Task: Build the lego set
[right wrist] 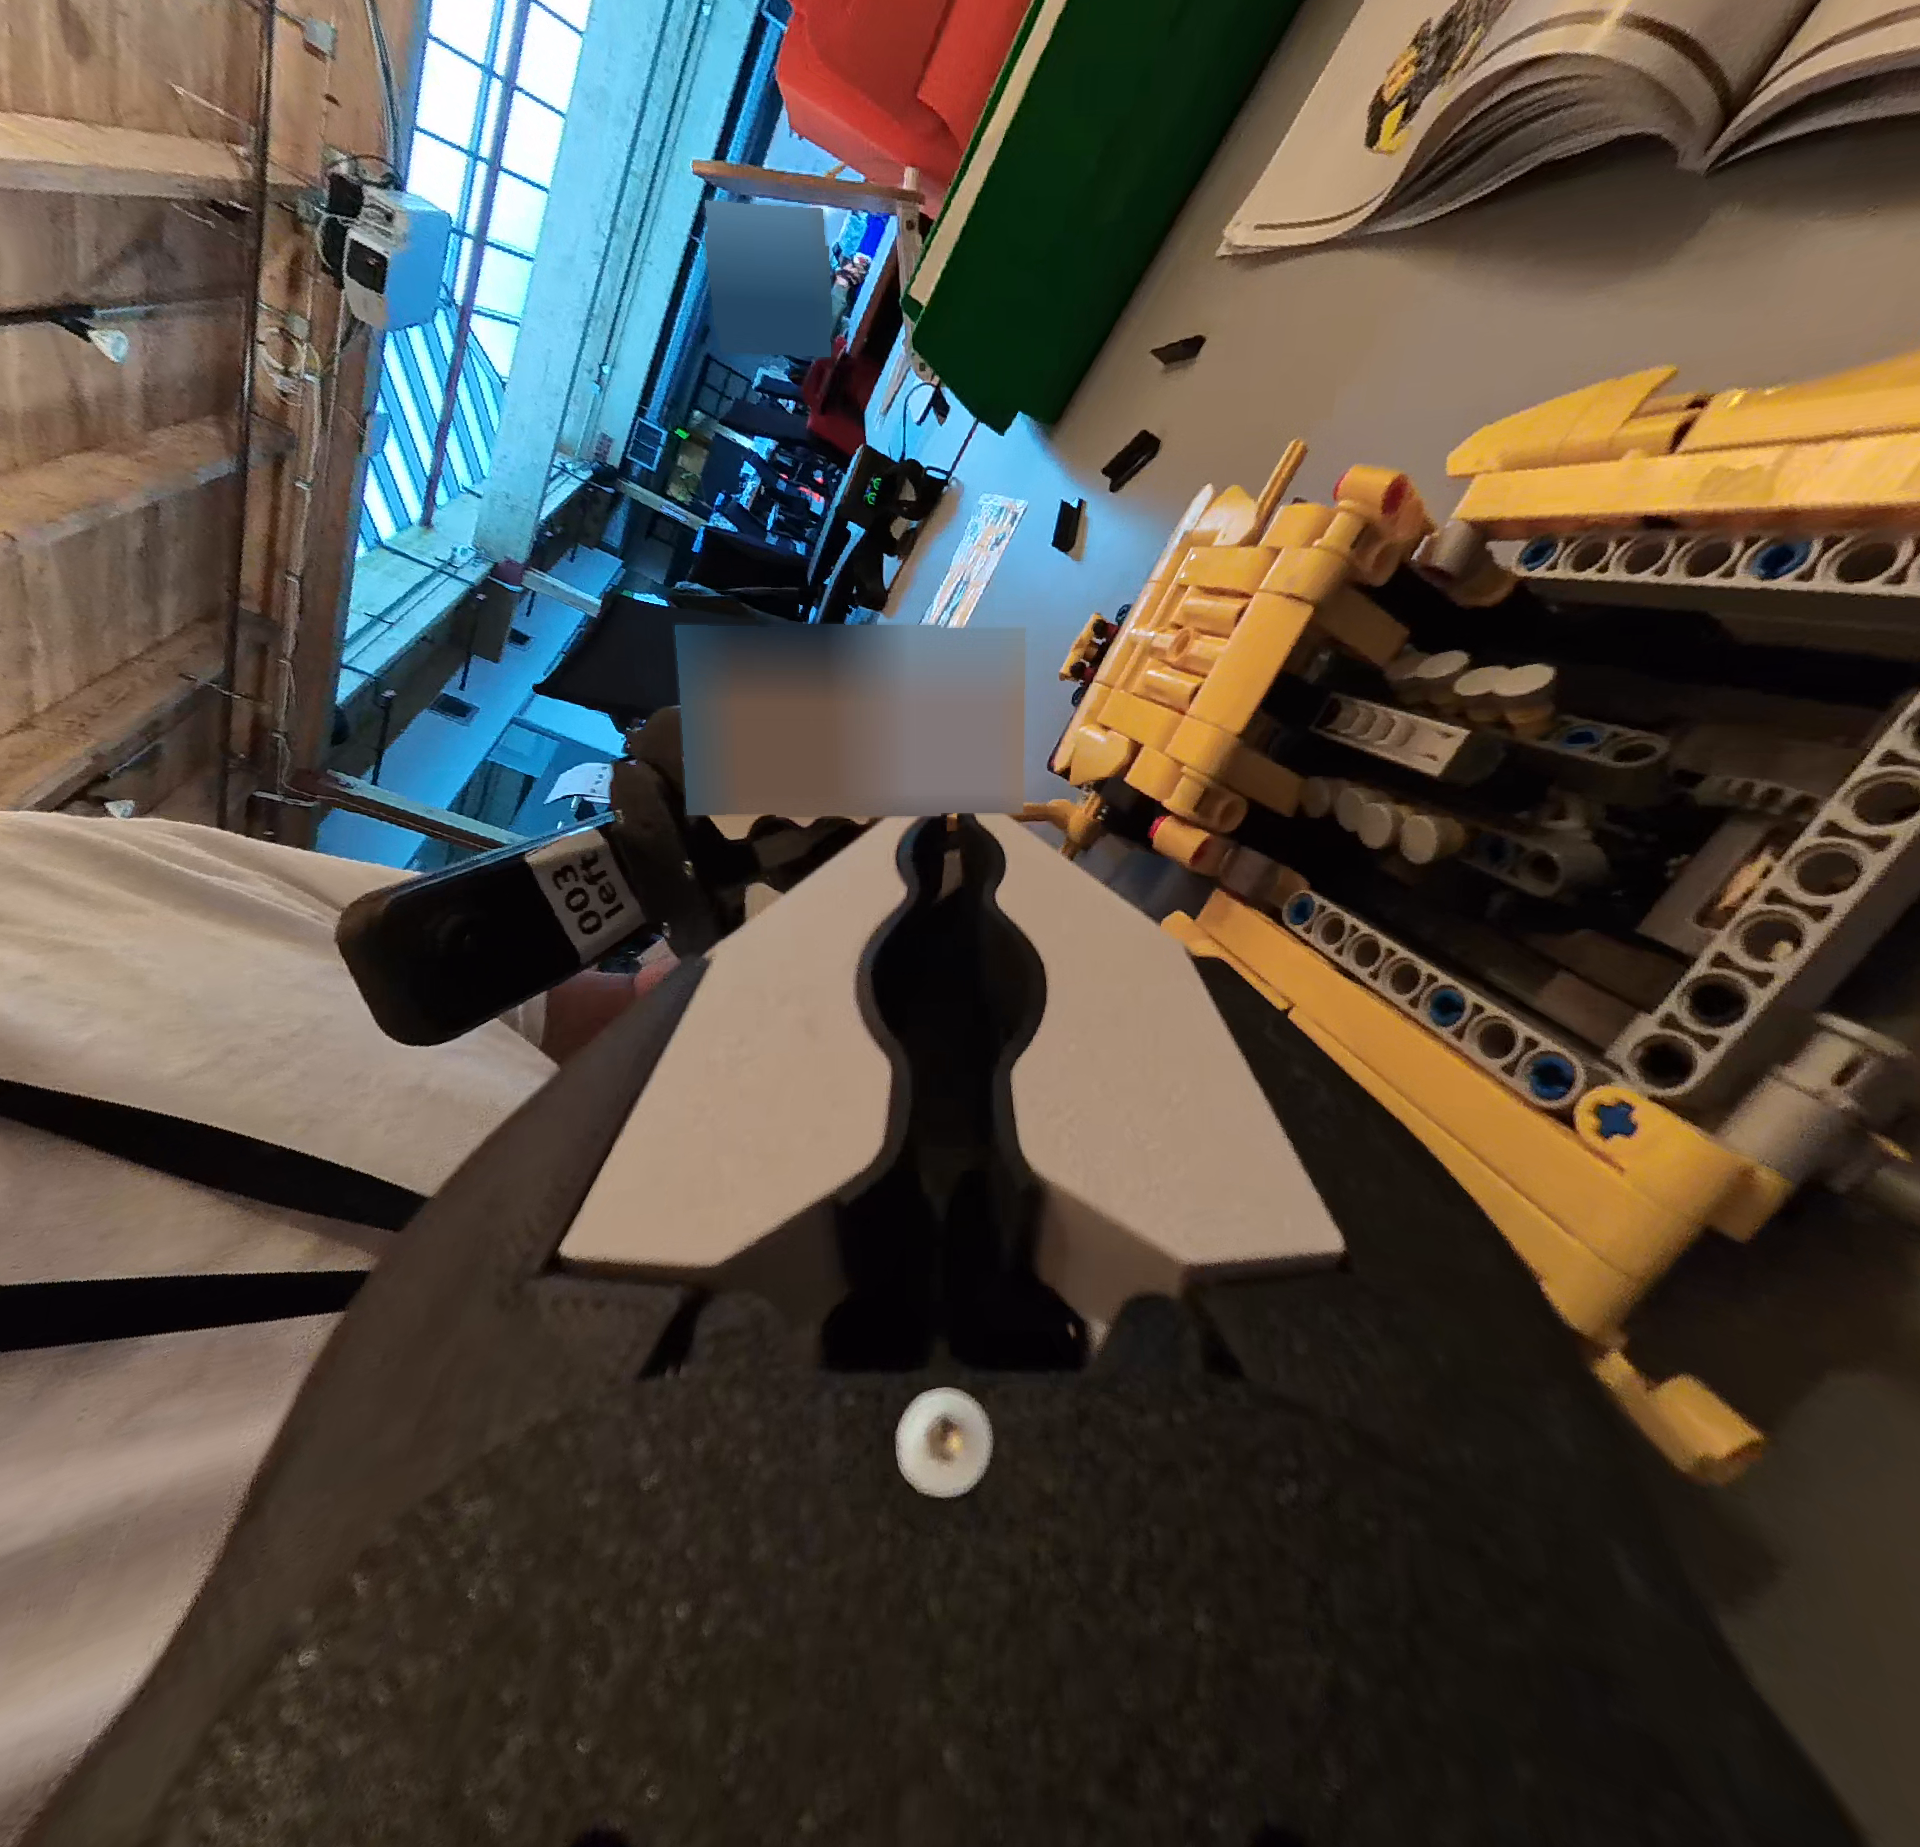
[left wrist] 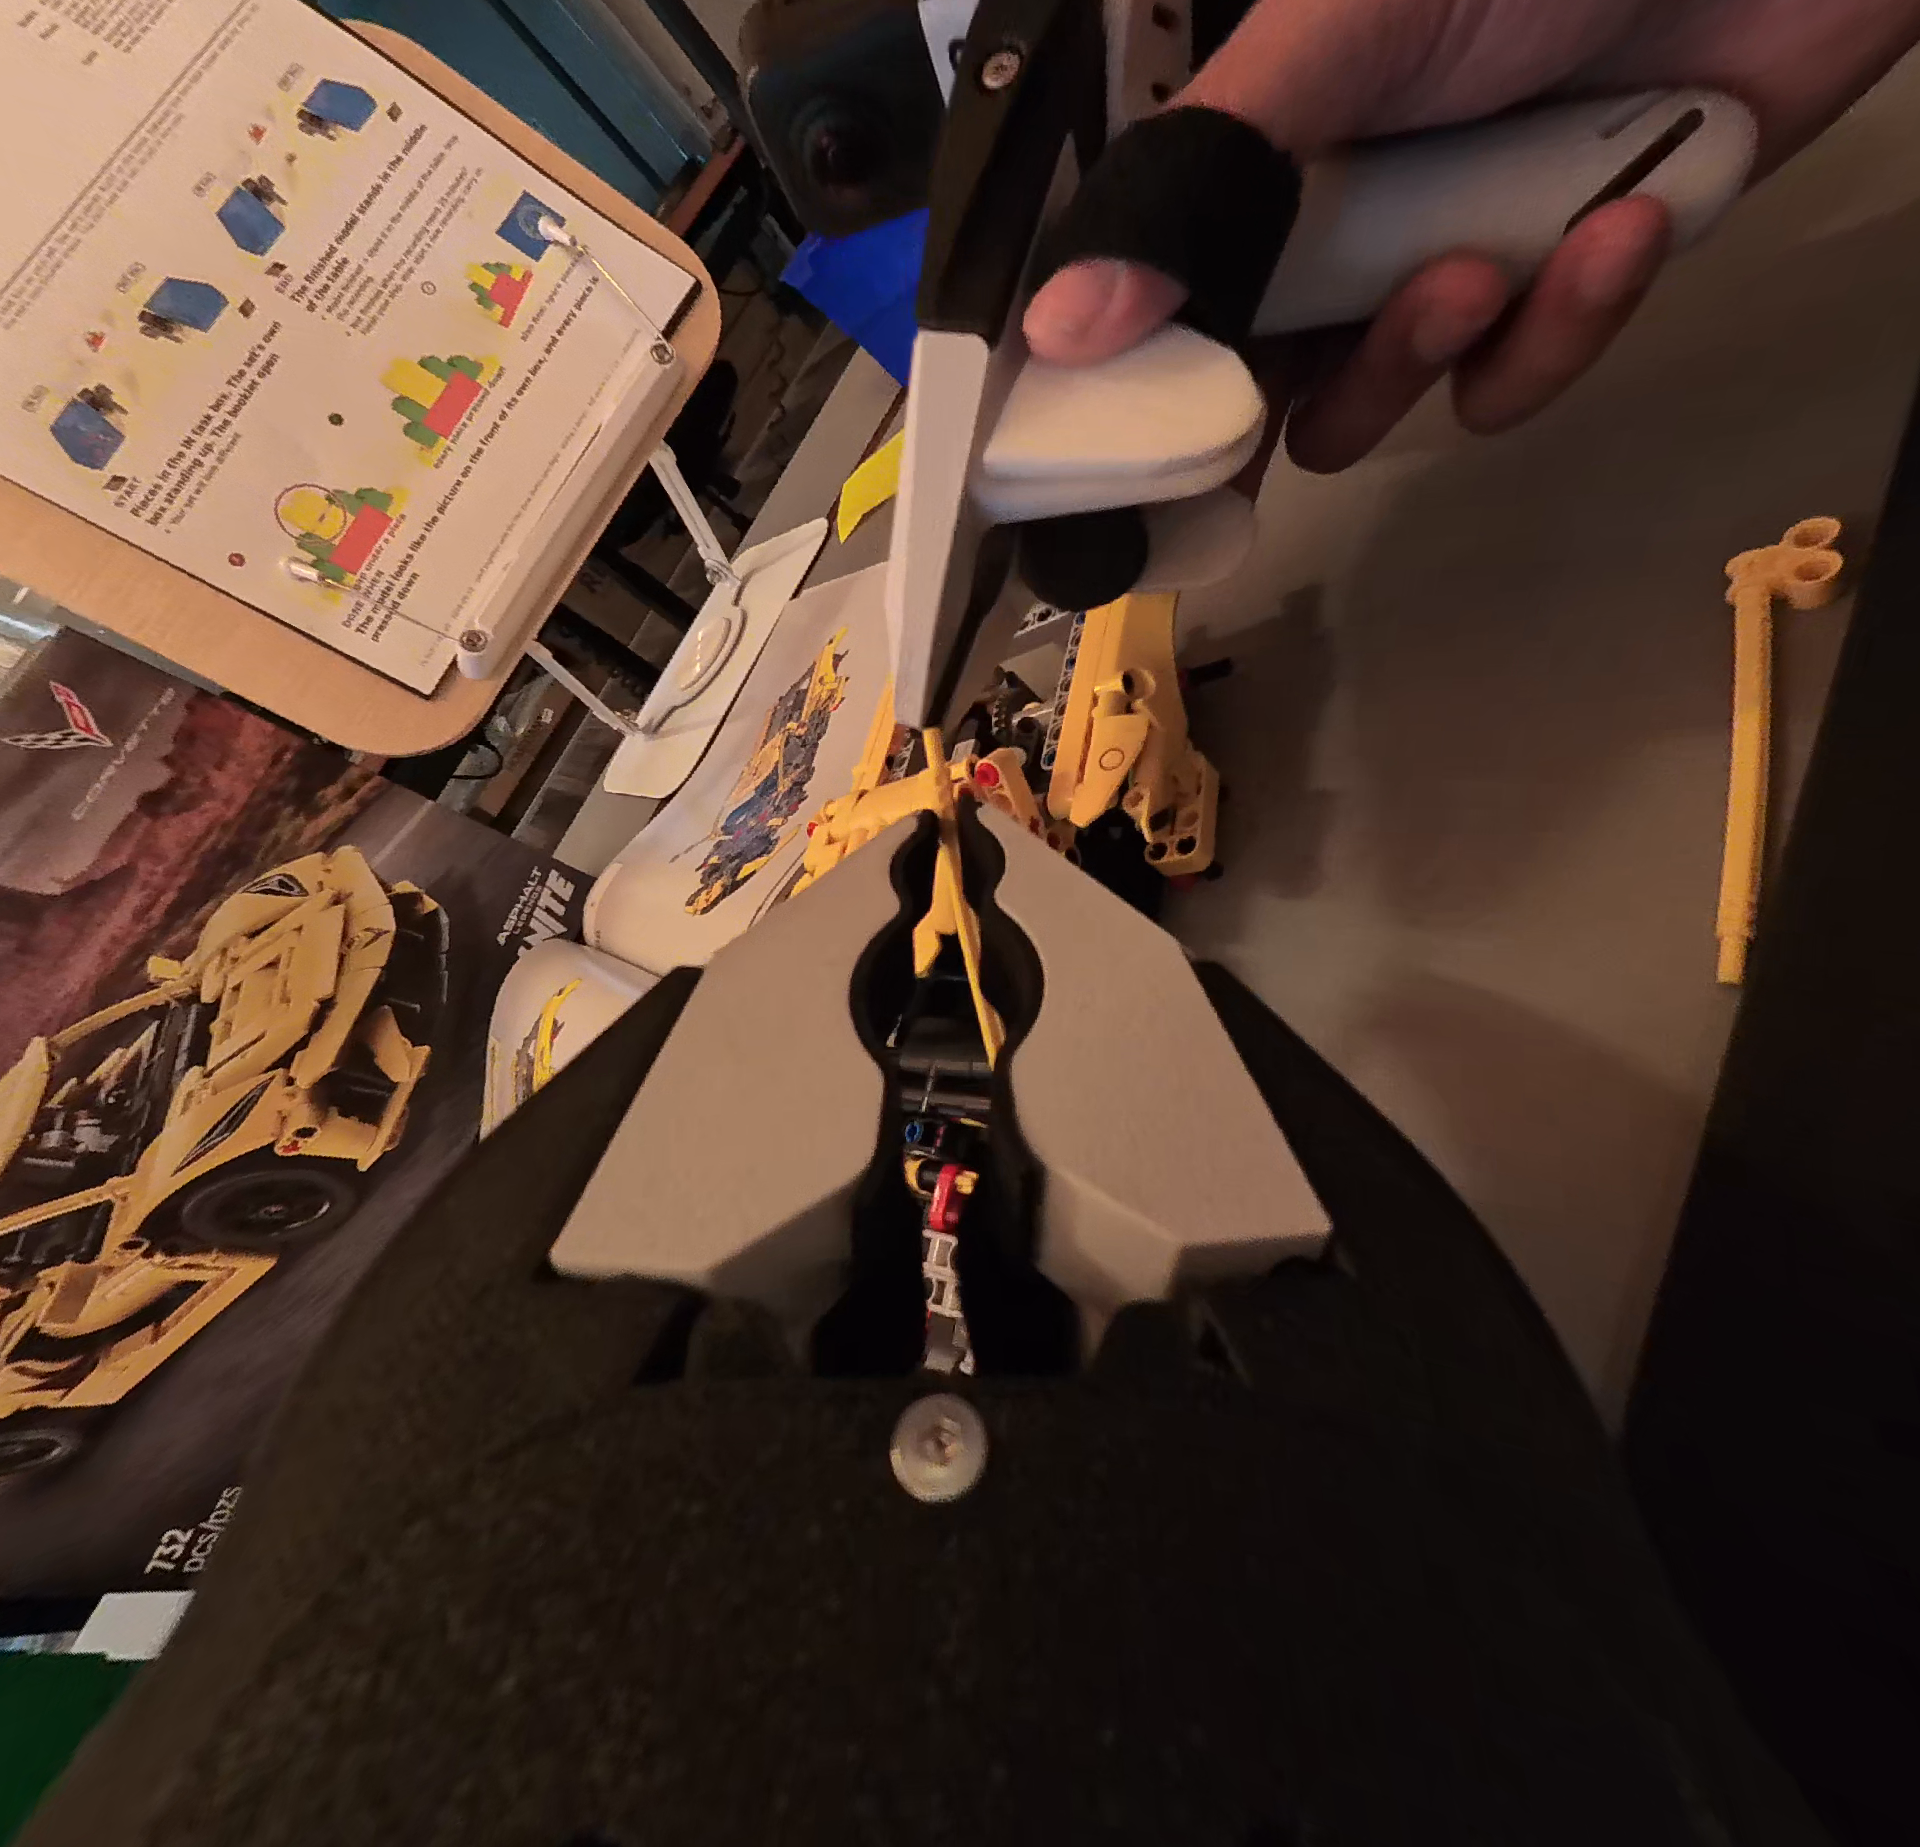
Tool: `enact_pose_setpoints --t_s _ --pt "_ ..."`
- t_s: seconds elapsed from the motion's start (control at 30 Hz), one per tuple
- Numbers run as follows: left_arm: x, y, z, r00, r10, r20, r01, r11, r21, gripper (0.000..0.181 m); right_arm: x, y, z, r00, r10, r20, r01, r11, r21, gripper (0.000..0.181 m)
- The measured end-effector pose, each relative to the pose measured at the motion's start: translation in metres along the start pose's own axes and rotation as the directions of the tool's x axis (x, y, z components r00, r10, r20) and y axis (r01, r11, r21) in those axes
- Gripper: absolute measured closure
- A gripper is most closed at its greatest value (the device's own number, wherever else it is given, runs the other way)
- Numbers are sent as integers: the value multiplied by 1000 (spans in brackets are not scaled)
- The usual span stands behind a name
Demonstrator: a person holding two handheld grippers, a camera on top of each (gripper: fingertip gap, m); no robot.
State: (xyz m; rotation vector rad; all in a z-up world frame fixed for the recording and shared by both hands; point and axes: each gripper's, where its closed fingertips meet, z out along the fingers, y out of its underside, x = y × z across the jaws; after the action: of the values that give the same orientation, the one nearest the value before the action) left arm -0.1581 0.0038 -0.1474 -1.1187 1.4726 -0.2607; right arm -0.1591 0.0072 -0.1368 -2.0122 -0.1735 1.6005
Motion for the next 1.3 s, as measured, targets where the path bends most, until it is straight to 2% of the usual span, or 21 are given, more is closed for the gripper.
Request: enact_pose_setpoints --t_s 0.3,0.47,0.6,0.67,0.77,0.87,0.97,1.07,1.13,1.17,1.23,1.3 --pt "-4 2 -1 1000 31 1 -31 999 -10 178 -4 -1 1 1000 -1 13 1 1000 9 171" --pt "-2 1 0 999 41 -11 -42 999 -12 178 0 2 2 1000 0 -6 0 1000 -17 179" --pt "-1 0 0 1000 16 11 -16 1000 6 175 2 1 2 998 67 19 -67 998 -15 180" --pt "-1 0 0 999 11 33 -12 1000 24 164 3 1 2 991 128 45 -128 992 -12 180" --pt "0 4 3 999 -5 44 5 1000 6 158 7 2 0 976 204 81 -203 979 -16 180" --pt "-1 3 5 998 21 60 -21 1000 9 162 11 6 1 971 226 81 -224 974 -26 180" --pt "0 3 7 995 67 69 -67 998 10 177 8 7 4 974 211 82 -209 977 -37 179" --pt "-4 2 7 989 117 91 -116 993 -11 177 6 3 5 990 124 62 -122 992 -40 179" --pt "-9 4 4 983 148 110 -145 989 -38 177 1 1 2 998 -4 56 6 999 -49 177" --pt "-13 5 1 980 156 120 -151 987 -50 177 4 -2 0 996 -90 10 91 995 -48 173" --pt "-14 7 -2 984 149 98 -143 987 -71 177 12 -3 -5 952 -288 -102 281 956 -79 166" --pt "-14 11 -3 984 164 68 -157 983 -100 178 28 -1 -7 864 -434 -256 405 900 -160 159"
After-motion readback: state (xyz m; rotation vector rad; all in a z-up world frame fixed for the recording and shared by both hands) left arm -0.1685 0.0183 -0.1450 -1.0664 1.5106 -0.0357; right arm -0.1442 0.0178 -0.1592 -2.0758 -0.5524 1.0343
